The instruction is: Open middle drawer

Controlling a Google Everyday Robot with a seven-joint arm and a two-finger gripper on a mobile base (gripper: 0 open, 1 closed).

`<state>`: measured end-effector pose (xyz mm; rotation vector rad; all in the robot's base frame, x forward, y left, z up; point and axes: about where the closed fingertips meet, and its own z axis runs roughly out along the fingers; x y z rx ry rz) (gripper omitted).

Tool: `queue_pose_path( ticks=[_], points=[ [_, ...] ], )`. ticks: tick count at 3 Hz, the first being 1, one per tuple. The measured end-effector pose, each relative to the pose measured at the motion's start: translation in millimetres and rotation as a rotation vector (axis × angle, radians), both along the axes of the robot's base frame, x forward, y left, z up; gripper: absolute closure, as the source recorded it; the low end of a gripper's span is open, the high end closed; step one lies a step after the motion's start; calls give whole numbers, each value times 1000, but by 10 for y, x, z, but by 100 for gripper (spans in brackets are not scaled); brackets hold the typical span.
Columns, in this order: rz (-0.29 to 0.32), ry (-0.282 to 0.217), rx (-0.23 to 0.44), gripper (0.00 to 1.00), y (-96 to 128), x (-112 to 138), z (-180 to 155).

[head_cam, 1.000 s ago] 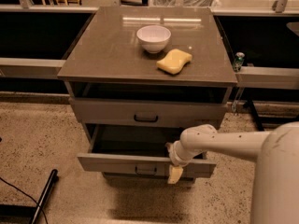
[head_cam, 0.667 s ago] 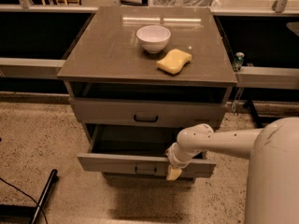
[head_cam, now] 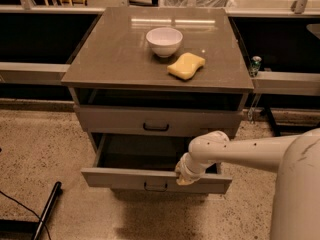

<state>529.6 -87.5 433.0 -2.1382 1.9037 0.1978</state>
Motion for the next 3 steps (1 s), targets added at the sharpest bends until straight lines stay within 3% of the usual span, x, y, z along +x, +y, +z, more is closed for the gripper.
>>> queue_pose_path(
  ticks=[1, 2, 3],
  points=[
    [0, 0, 0, 99, 1, 12, 0],
    [23, 24, 7, 0, -6, -44, 41],
    [23, 24, 7, 0, -6, -44, 41]
  ],
)
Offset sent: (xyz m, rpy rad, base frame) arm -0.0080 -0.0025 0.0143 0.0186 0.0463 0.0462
